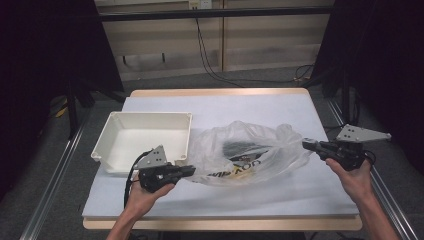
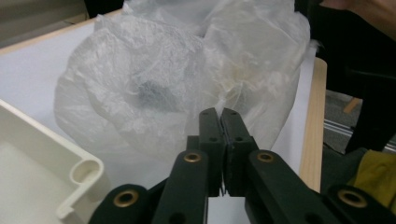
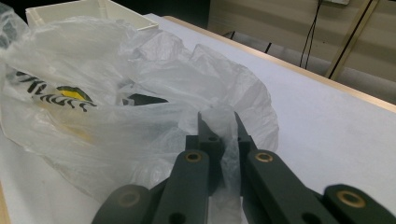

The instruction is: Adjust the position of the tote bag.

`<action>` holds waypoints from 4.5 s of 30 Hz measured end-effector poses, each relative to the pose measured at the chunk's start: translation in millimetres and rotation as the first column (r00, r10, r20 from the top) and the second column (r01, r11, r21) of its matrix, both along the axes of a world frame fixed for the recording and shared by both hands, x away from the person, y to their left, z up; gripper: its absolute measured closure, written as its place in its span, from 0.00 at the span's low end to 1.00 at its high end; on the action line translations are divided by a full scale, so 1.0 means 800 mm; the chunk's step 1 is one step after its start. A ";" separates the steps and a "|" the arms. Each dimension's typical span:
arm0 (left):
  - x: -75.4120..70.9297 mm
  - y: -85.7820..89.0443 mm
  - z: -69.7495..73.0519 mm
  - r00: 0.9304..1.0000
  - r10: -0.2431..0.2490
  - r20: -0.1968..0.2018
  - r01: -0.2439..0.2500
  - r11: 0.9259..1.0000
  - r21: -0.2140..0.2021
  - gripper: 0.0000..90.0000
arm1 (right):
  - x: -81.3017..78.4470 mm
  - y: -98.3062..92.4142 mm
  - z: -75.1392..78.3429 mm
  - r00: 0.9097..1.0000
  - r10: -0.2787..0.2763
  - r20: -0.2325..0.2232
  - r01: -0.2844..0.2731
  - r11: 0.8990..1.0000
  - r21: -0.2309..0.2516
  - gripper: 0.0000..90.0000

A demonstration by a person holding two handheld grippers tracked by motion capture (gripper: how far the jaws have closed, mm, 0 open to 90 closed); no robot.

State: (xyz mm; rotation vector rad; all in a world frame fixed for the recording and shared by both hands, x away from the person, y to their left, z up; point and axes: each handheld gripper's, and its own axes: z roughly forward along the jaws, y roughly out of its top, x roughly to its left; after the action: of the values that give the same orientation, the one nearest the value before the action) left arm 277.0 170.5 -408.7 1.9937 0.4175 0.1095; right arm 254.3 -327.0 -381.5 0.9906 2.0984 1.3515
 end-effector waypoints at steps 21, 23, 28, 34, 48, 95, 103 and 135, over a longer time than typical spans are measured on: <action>-0.031 -0.016 0.045 0.994 -0.077 0.081 0.080 0.996 -0.034 0.55 | -0.002 0.007 0.005 0.999 0.024 0.023 -0.024 1.000 0.014 0.99; -0.029 -0.030 0.048 0.991 -0.101 0.085 0.105 0.994 -0.041 0.55 | -0.002 0.007 0.004 1.000 0.020 0.023 -0.020 1.000 0.018 0.99; -0.019 -0.063 0.063 0.982 -0.150 0.117 0.156 0.987 -0.040 0.50 | -0.002 0.009 0.003 0.999 0.027 0.021 -0.028 0.999 0.016 0.99; 0.002 -0.105 0.072 0.970 -0.209 0.121 0.205 0.978 0.042 0.52 | -0.001 0.008 0.000 0.999 0.028 0.016 -0.029 0.999 0.014 0.99; 0.040 -0.118 0.000 0.987 -0.154 0.055 0.134 0.952 0.274 0.51 | 0.001 0.004 -0.005 1.000 0.026 0.008 -0.026 1.000 0.015 0.99; 0.139 -0.008 0.035 0.979 0.167 0.117 -0.177 0.980 0.088 1.00 | 0.106 -0.031 -0.013 0.981 -0.145 -0.129 0.114 0.969 -0.218 1.00; 0.150 -0.004 0.014 0.981 0.172 0.091 -0.183 0.975 0.126 1.00 | 0.119 -0.026 -0.044 0.973 -0.147 -0.177 0.103 0.966 -0.236 1.00; 0.087 0.058 0.024 0.964 0.258 0.068 -0.254 0.966 -0.053 0.47 | 0.072 -0.025 -0.006 0.997 -0.013 -0.073 0.014 1.000 0.011 0.40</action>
State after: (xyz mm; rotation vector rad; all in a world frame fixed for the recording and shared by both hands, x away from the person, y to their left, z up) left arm 346.5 216.8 -389.1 1.8787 0.6231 0.3335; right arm 311.7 -347.2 -386.3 1.0727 2.1353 1.3414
